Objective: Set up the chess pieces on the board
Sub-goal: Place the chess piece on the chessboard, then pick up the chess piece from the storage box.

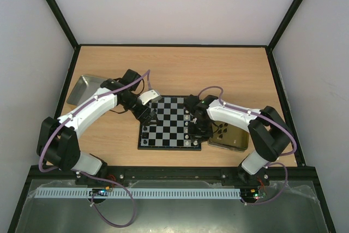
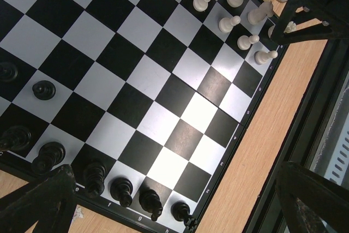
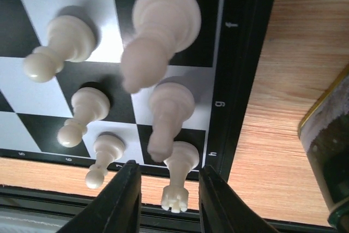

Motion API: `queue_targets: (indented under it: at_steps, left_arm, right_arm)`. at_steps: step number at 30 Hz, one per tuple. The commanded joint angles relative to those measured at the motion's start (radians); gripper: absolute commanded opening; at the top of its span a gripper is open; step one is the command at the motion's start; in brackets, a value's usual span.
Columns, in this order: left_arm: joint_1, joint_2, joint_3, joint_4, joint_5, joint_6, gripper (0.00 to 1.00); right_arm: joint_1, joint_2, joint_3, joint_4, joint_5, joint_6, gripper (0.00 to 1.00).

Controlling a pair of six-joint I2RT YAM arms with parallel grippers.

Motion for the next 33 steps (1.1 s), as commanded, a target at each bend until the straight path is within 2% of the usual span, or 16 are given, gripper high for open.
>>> queue_targets:
  at_steps: [1,5,12,15,19,24,33]
  left_arm:
    - [-0.006,-0.020,-0.017,0.002,-0.002,-0.004,0.99]
    - [-0.006,-0.020,-0.015,-0.001,-0.004,-0.002,0.99]
    - [-0.005,-0.032,-0.017,-0.016,-0.034,0.006,0.99]
    - [0.005,-0.038,-0.015,-0.026,-0.075,0.016,0.99]
    - [0.056,-0.049,0.005,-0.067,-0.099,0.031,0.99]
    - [0.201,-0.051,0.010,-0.126,-0.089,0.061,0.99]
    - [0.232,-0.074,0.015,-0.144,-0.068,0.031,0.99]
  right_arm:
    - [0.006,-0.030,0.028,0.003,-0.002,-0.001,0.29]
    - [0.006,-0.068,0.048,-0.028,0.008,-0.004,0.31]
    - [0.002,-0.212,0.131,-0.166,0.110,0.016,0.34]
    - [-0.044,-0.263,0.121,-0.210,0.170,0.015,0.34]
    - [-0.163,-0.330,0.063,-0.205,0.210,-0.008,0.34]
    - [-0.313,-0.375,0.004,-0.187,0.277,-0.045,0.34]
    - [-0.357,-0.370,-0.088,-0.042,0.305,0.020,0.32]
